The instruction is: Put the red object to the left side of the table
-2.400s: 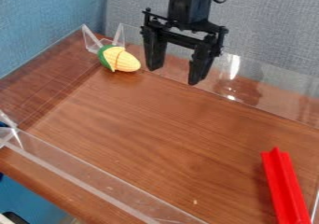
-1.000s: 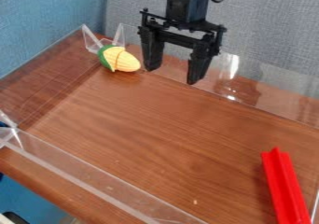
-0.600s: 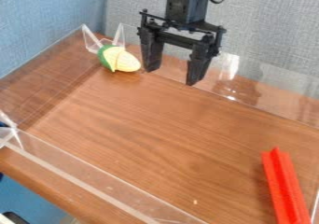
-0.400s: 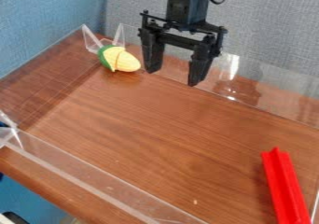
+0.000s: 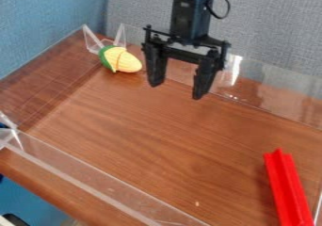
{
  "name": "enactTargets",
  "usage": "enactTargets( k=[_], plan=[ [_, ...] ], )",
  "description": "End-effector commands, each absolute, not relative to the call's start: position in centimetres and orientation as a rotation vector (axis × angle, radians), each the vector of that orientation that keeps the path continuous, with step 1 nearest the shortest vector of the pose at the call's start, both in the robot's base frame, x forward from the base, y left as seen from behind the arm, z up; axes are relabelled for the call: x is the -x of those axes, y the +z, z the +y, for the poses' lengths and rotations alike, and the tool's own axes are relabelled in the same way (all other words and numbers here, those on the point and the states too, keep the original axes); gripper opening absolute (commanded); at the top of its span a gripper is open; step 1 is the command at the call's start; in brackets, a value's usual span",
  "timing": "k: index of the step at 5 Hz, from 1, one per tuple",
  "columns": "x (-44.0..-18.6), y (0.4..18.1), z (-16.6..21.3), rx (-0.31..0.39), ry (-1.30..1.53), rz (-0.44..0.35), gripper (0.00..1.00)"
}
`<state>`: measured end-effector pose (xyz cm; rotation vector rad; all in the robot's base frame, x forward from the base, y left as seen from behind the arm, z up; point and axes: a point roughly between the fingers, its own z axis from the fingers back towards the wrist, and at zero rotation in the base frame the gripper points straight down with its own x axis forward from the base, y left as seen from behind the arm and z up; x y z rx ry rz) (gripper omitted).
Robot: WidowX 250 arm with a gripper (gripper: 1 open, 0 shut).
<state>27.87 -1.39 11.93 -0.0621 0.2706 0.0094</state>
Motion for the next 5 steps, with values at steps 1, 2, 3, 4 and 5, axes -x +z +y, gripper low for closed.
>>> enactTargets(
  k=[1,2,3,4,5],
  plan=[
    [-27.9,12.0,-2.0,0.063,0.012,0.256,1.0],
    [-27.7,11.3,-3.4,0.075,0.022,0.259,1.0],
    [-27.4,11.2,-5.6,0.09,0.042,0.242,1.0],
    [-27.1,10.8,-8.2,0.113,0.089,0.201,1.0],
    [-26.6,10.1,-10.6,0.131,0.119,0.162,1.0]
  ],
)
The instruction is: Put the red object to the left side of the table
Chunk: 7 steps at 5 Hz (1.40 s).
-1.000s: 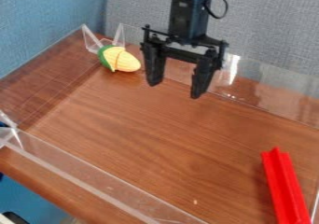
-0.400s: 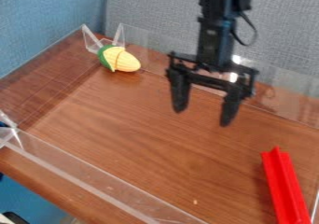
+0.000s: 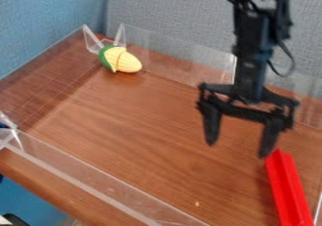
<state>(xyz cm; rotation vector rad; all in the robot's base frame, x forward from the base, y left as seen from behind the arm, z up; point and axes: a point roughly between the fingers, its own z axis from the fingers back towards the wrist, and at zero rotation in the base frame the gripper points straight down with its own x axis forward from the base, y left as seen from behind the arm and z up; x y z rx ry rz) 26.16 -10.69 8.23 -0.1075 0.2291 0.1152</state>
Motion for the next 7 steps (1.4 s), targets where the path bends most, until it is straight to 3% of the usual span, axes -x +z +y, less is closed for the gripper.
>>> enactTargets(
  k=[1,5,7],
  plan=[
    [-26.2,9.2,-12.8,0.147,0.135,0.139,1.0],
    [-25.3,5.9,-15.3,0.171,0.147,0.127,1.0],
    [-25.7,5.9,-15.2,0.179,0.154,0.12,1.0]
  ],
)
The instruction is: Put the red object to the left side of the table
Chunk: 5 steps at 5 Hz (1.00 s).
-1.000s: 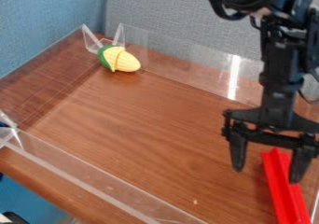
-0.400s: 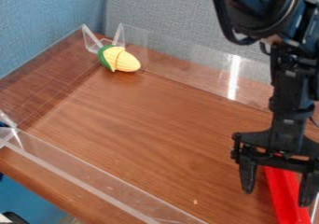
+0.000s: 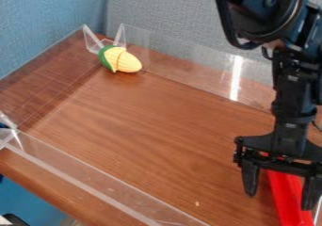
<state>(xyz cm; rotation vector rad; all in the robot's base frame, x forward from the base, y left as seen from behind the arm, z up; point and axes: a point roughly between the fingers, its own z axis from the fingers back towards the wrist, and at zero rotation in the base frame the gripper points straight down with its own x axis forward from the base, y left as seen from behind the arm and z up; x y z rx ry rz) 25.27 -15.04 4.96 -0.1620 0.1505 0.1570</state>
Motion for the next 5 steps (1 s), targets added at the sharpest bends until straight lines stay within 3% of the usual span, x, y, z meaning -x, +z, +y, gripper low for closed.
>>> enactTargets(
  k=[1,5],
  plan=[
    [-25.9,6.3,-15.1,0.187,0.158,0.112,1.0],
    [-26.7,8.0,-14.8,0.218,0.175,0.076,1.0]
  ],
)
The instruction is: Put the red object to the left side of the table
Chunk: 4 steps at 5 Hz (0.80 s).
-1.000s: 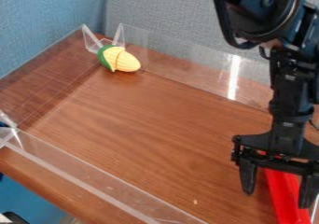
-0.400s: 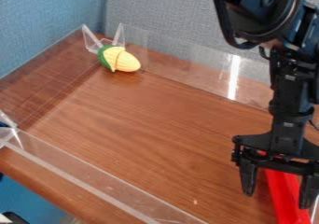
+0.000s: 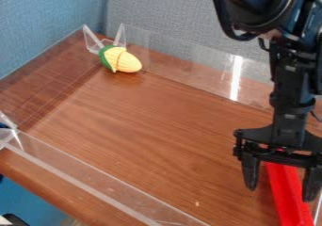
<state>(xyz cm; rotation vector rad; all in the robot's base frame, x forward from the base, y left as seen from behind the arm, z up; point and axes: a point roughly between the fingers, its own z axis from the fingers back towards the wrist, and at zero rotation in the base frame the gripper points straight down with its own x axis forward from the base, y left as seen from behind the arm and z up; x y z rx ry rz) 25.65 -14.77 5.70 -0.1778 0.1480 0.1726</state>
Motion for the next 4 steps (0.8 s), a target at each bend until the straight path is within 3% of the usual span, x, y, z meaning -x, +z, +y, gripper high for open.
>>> enactTargets(
  k=[1,3,4],
  plan=[
    [-26.9,7.0,-14.8,0.214,0.184,0.085,1.0],
    [-27.2,5.1,-14.8,0.206,0.202,0.104,1.0],
    [-27.4,4.2,-14.8,0.203,0.212,0.115,0.0]
  ],
)
